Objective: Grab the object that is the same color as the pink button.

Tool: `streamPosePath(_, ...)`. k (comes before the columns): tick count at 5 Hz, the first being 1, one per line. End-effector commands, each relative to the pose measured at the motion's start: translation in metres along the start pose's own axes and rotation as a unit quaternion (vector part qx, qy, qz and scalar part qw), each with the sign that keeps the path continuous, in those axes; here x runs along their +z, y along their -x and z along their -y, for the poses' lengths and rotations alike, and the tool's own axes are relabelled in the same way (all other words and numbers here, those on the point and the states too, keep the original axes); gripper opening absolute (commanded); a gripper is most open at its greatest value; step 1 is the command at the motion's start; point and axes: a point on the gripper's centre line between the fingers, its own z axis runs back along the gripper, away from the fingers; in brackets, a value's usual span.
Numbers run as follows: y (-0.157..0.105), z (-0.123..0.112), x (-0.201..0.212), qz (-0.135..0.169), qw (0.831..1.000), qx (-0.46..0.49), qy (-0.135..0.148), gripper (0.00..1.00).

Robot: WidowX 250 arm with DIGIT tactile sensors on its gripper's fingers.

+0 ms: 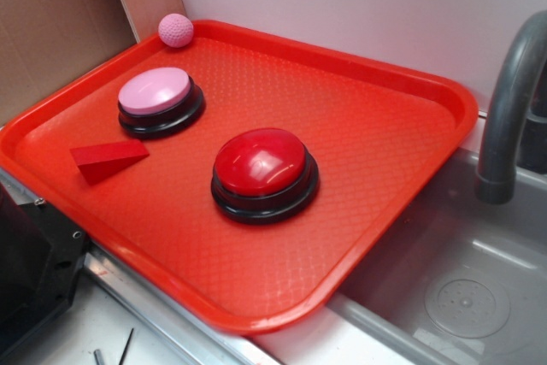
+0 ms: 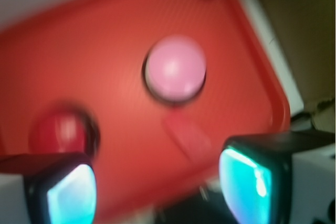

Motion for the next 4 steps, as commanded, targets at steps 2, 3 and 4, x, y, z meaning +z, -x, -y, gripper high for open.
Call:
streamPosePath(2, -0.027, -0.006, 0.001, 0.086, 0.993, 0.079, 0.018, 1.00)
streamPosePath(3, -0.027, -0.006, 0.001, 0.086, 0.993, 0.079, 0.018, 1.00)
streamPosePath(4, -0.055, -0.029, -0.031, 0.043, 0.986, 0.160, -0.001, 1.00)
